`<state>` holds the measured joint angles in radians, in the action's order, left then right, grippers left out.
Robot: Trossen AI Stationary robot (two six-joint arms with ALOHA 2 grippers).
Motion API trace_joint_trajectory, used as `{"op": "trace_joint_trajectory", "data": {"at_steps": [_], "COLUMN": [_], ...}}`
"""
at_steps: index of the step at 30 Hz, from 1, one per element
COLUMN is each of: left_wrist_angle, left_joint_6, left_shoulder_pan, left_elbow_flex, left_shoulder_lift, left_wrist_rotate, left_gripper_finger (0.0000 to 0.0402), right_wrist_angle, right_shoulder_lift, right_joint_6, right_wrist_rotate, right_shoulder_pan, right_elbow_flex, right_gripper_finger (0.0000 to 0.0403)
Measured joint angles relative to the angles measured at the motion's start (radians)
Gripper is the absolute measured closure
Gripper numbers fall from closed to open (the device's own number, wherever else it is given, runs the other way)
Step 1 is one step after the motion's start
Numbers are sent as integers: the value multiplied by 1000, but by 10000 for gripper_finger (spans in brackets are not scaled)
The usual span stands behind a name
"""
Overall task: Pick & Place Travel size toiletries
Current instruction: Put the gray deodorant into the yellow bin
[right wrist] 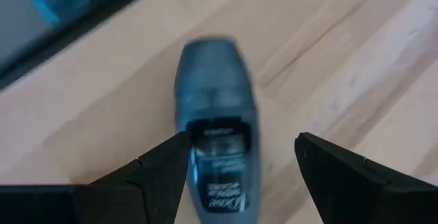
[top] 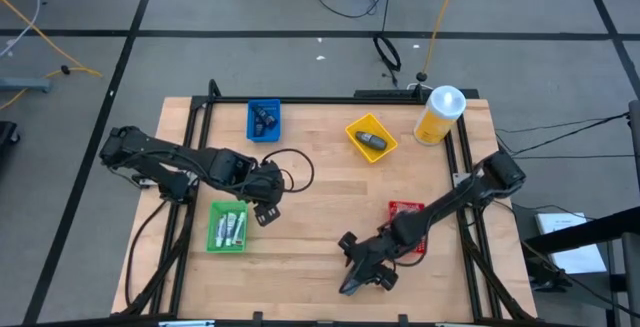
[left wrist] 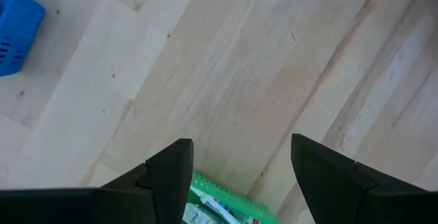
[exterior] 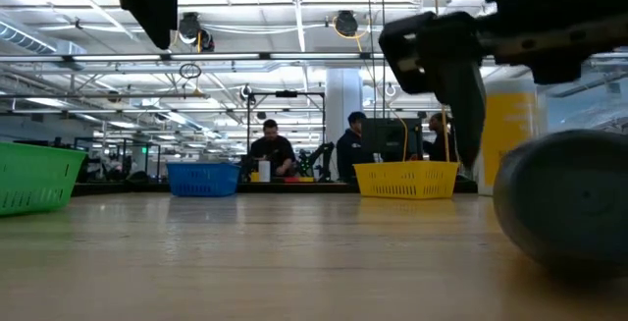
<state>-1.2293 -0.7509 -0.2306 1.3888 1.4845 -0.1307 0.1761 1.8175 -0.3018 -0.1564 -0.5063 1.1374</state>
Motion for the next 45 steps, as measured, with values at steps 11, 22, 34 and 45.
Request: {"op": "trace_joint_trajectory", "data": {"at_steps": [11, 22, 34, 45], "left_wrist_angle": [3, 3, 3, 3], "left_joint_6": [10, 9, 10, 12], "left_shoulder_pan": [0, 0, 0, 0], "left_elbow_flex": [0, 0, 0, 0], "left_shoulder_lift": [0, 0, 0, 0], "left_wrist_rotate": [-1, -9, -11, -11], "left_gripper_finger": [160, 160, 160, 160], "right_wrist_angle": [2, -100, -104, -126], "right_shoulder_lift": [18, 18, 18, 18], "right_joint_6": [29, 52, 110, 165], "right_wrist_rotate": [24, 30, 26, 29], "right_shoulder_pan": [-18, -10, -7, -6], "right_elbow_flex": [-19, -81, -114, -114], "right_gripper_finger": [142, 144, 221, 231]}}
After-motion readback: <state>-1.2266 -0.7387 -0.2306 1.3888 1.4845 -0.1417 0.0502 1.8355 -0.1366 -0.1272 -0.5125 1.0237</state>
